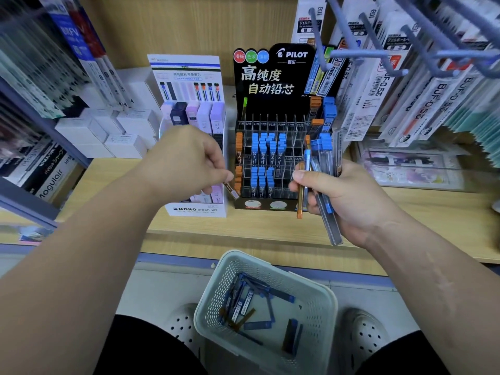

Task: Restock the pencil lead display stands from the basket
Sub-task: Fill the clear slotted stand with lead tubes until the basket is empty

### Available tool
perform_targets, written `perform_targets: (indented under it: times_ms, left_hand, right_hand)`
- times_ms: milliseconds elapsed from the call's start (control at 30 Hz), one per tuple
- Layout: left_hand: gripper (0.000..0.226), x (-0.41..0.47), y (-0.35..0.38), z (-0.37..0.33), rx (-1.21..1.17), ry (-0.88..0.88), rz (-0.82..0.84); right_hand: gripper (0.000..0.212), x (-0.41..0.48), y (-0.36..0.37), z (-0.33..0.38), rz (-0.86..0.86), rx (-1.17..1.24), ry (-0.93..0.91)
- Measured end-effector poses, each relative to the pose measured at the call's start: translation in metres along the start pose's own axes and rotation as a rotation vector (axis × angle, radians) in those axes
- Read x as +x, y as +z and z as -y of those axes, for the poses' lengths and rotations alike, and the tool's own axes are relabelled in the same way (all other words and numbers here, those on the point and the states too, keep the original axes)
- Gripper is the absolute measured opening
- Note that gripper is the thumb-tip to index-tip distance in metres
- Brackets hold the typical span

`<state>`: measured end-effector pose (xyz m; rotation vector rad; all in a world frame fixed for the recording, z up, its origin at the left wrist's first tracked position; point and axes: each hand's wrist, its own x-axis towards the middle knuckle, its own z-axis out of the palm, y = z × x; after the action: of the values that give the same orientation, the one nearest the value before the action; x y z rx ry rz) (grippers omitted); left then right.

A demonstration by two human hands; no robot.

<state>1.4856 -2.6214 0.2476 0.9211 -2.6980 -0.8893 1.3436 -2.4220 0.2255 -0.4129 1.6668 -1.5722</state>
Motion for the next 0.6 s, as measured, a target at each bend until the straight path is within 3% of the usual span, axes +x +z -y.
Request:
perform_targets:
  times_ms: [600]
  left_hand:
    - [0.017,0.015,0.025,0.0,0.193,0.245,-0.071]
  right_hand:
    - [0.013,0.0,-0.004,0.0,0.005,0.0,0.005]
